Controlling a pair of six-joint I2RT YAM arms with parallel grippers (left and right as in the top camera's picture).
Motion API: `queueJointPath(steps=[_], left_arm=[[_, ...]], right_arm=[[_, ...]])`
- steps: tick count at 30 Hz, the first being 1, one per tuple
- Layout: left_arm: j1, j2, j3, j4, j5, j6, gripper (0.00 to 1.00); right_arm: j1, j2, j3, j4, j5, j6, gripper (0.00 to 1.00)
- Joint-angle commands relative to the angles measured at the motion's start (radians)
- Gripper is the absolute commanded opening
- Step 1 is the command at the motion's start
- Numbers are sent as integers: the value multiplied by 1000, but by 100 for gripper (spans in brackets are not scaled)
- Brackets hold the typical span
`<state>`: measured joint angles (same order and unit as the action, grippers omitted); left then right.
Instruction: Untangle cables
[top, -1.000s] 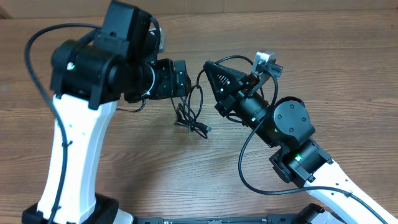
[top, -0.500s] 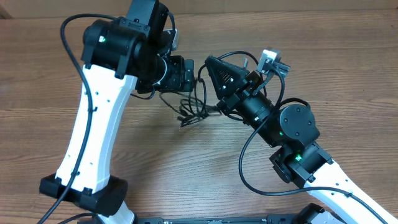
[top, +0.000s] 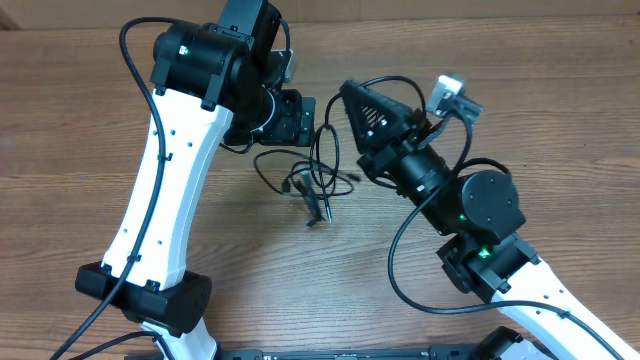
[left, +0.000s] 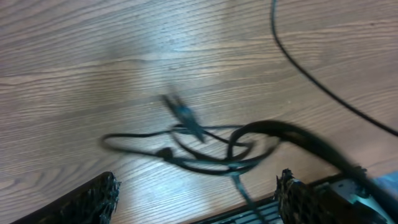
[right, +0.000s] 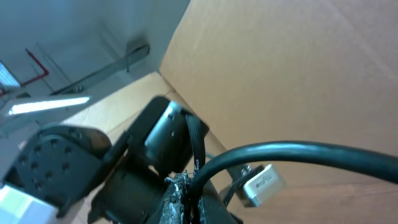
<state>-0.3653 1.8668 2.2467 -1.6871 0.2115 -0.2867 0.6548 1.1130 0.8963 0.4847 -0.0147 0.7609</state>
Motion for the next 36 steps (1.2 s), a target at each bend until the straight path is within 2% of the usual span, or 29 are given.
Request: queueJointPath(steps=[1,9,15,36], left_arm=[[-2,11,-2,5,-35,-18,84],[-3,11,-2,9,-4,-15,84],[-9,11,-2,15,-1,-16,84],[-10,11,-2,15,52,3,83]], right_arm=[[-19,-35,3,13,-16,82,4],[-22,-35,3,21,-39,108,4],[-22,-35,3,97,-39,181,4],[-22,-35,3,132,-31,190,4]])
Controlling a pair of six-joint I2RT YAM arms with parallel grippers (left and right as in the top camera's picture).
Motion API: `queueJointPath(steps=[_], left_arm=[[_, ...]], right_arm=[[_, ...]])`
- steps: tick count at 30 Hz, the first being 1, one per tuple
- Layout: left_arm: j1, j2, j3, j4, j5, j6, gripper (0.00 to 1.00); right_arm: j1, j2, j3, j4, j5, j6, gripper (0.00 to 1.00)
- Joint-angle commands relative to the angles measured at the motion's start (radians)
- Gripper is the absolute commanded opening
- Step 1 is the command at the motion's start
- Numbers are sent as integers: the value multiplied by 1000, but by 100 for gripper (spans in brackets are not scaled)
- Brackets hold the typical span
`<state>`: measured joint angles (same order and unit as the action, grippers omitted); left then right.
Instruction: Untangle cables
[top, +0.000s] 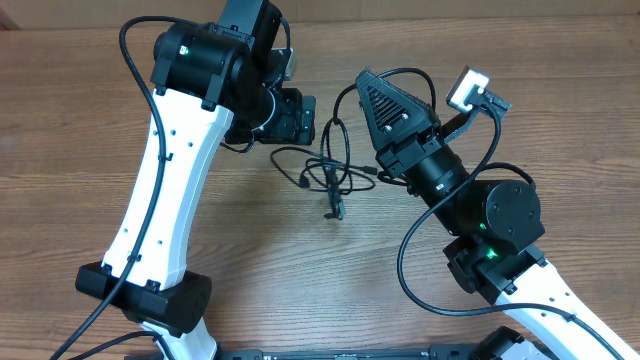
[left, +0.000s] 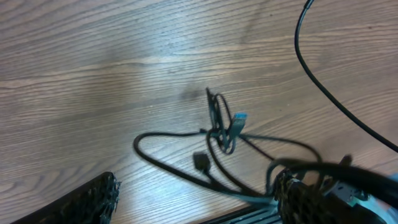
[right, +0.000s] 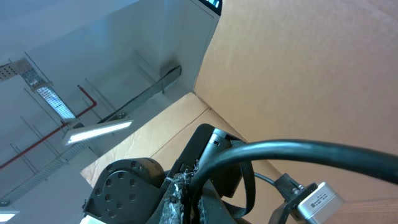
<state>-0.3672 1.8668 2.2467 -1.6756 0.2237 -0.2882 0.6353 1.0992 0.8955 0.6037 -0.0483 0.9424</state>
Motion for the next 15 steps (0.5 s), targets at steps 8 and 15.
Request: queueJointPath(steps=[8,15], left_arm=[[-15,11,-2,-1,85,42,73],[-33,19,-2,-1,81,42,54]], right_arm=[[-3,-21,3,10,32,8,4],[-3,-21,3,9,32,8,4]])
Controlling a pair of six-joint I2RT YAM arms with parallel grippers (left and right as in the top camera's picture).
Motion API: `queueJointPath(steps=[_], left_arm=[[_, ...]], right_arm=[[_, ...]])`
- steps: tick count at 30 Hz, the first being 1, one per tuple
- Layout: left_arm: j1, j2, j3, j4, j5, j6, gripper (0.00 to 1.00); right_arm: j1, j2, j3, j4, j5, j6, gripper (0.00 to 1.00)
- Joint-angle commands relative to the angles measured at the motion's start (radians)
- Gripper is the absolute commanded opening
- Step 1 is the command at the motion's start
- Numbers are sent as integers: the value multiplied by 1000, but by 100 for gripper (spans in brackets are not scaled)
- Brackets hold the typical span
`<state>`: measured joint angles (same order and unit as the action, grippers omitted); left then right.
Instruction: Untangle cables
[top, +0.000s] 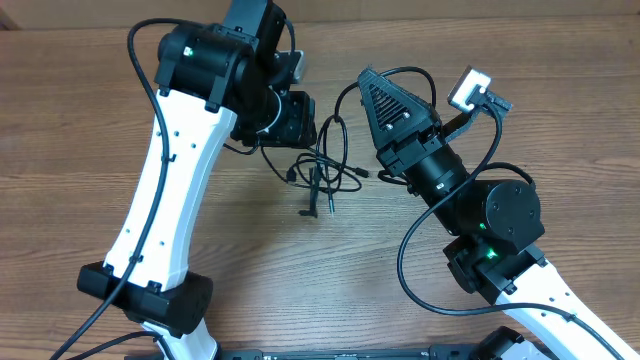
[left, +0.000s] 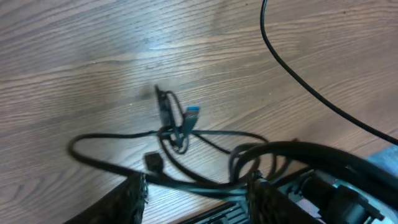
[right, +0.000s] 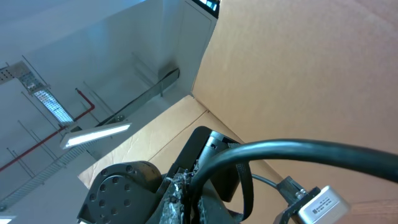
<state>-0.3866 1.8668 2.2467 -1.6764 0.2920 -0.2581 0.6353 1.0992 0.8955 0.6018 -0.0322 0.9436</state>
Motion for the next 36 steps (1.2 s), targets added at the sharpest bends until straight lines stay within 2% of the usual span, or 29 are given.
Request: queueJointPath(steps=[1,11,32,36], left_arm=[[-19,24,-2,0,13,12,54],[-44,57,-3,10,-66,12,57],[-48,124,-3,33,-97,9,57],[-46,151,-3,33,-174,-35,57]], right_arm=[[-3,-21,3,11,16,7,4],[-3,-21,3,-35,11,37,4],[-3,-21,3,-16,-27,156,4],[-3,-21,3,-15,-41,156,4]])
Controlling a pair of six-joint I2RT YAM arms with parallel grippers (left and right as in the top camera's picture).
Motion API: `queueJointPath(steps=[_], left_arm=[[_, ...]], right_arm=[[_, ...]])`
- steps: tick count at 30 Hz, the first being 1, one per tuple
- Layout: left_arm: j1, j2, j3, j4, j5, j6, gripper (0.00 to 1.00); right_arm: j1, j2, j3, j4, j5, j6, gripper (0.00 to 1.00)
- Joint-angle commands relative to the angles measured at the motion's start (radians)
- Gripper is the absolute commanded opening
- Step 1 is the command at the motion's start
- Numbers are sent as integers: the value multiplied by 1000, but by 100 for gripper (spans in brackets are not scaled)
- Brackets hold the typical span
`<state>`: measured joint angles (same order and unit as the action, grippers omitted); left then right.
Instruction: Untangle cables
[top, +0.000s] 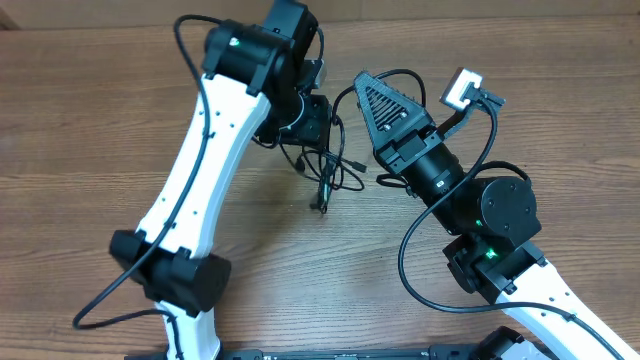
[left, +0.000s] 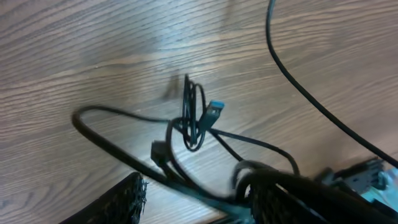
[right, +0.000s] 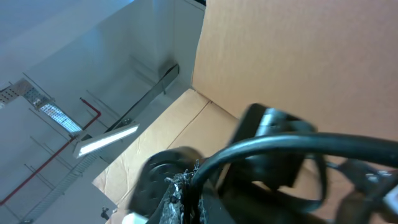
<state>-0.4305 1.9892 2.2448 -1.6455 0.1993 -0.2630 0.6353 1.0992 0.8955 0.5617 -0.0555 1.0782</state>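
Observation:
A tangle of thin black cables (top: 325, 172) lies on the wooden table (top: 90, 150) between the two arms. In the left wrist view it shows a blue USB plug (left: 215, 111) and a black plug (left: 158, 150). My left gripper (top: 317, 122) hovers over the tangle's far edge. Its fingers (left: 127, 198) stand apart, and strands run between them at the bottom of the frame. My right gripper (top: 363, 84) points upward and is shut on a black cable (right: 261, 149) that loops up from the tangle.
A white camera module (top: 466, 88) and thick arm wiring sit behind the right gripper. A thin black wire (left: 305, 93) crosses the table at the upper right of the left wrist view. Cardboard walls (right: 298, 56) fill the right wrist view.
My left arm has swung to the right, so its gripper now sits closer to the right gripper over the tangle. The right gripper holds its cable in the same place.
My right gripper was shut on a cable lower and further left, with the left gripper wide open over the tangle. Then the right gripper stood further right and the tangle had followed. Then the left jaws stood narrower. Now the left gripper is over the strands.

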Motion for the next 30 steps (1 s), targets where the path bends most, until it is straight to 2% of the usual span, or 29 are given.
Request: queueJointPath(steps=[1,10,13,18,24,30], left_arm=[[-2,33,-1,2,-114,-47,57],[16,35,-1,-7,-361,-219,59],[37,35,-1,-8,-365,-230,59],[92,35,-1,-27,-365,-267,59],[166,35,-1,-44,-359,-284,60],[208,35,-1,-44,-353,-293,60]], right_arm=[[-3,-21,3,25,-17,21,4],[-3,-21,3,24,-16,-36,4],[-3,-22,3,19,-14,-41,4],[-16,-25,3,-23,3,-172,4],[-86,-35,3,-200,46,-171,4],[-130,-35,3,-268,42,-171,4]])
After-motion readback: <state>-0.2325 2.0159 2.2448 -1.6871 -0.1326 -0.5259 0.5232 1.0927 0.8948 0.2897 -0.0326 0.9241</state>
